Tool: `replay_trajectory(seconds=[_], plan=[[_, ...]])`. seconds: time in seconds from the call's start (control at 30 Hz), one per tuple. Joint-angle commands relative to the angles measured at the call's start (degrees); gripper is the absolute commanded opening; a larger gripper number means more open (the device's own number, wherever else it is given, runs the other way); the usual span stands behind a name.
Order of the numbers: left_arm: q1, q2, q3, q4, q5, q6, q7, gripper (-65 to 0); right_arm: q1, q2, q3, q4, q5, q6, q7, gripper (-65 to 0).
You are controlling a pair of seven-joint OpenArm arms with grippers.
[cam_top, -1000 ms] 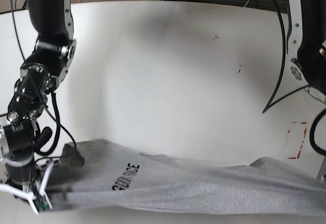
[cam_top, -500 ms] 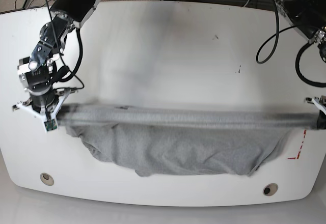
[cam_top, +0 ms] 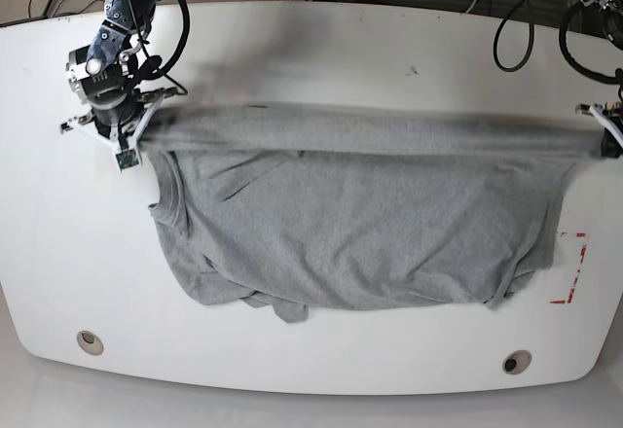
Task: Fold the T-shirt properly
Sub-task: 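Lay the shirt flat and drag its edge back with both grippers, then open both grippers and release the shirt edge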
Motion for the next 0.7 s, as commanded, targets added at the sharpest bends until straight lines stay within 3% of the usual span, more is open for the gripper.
replay_trajectory(seconds=[0.0, 0.33, 0.67], plan=[[3.5, -1.3, -0.7, 0.7, 1.1, 0.1, -1.6, -64.0, -1.2, 0.9, 0.4, 1.3, -1.0, -0.6, 0.6, -64.2], [10.7, -1.2, -1.3, 0.9, 4.3, 0.1, -3.6, -64.0, -5.9, 0.8, 0.3, 1.3, -1.0, -0.6, 0.6, -64.2], [7.9, -1.2, 0.9, 0.6, 7.5, 0.1, -3.8, -64.0, -5.8, 0.9, 0.2, 1.1, -1.0, -0.6, 0.6, -64.2]])
